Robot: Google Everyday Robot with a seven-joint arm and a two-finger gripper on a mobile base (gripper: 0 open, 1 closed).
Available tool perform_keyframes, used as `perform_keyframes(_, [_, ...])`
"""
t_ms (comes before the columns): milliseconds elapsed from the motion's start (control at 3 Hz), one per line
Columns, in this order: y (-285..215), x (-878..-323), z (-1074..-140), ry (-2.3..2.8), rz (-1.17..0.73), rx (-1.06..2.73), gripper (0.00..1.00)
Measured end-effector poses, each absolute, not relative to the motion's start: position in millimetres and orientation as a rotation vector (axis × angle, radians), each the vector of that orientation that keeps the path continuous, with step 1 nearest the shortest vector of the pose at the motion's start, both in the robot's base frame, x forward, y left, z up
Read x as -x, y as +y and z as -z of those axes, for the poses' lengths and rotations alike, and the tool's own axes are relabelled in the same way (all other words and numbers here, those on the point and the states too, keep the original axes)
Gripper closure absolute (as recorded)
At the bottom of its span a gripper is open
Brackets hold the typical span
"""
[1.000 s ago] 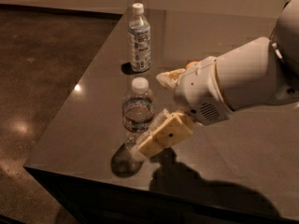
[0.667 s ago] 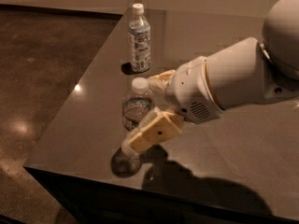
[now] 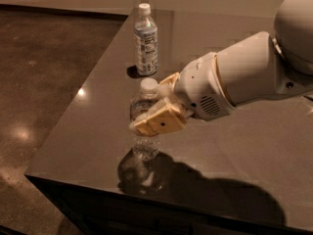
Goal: Move water bottle near orange
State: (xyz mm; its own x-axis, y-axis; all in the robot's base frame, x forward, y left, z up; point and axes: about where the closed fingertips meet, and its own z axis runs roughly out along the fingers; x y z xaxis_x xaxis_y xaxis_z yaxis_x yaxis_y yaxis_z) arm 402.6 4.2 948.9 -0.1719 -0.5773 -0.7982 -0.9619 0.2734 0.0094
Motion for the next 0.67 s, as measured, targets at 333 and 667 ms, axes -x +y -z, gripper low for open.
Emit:
perform_keyframes(333, [-25.4,-425.8,-960.1,1.898,-0.670,1.292,0.83])
perform_keyframes(667, [-67.4,-458.4,-973.7,1.952,-0.592,1.164,1.00])
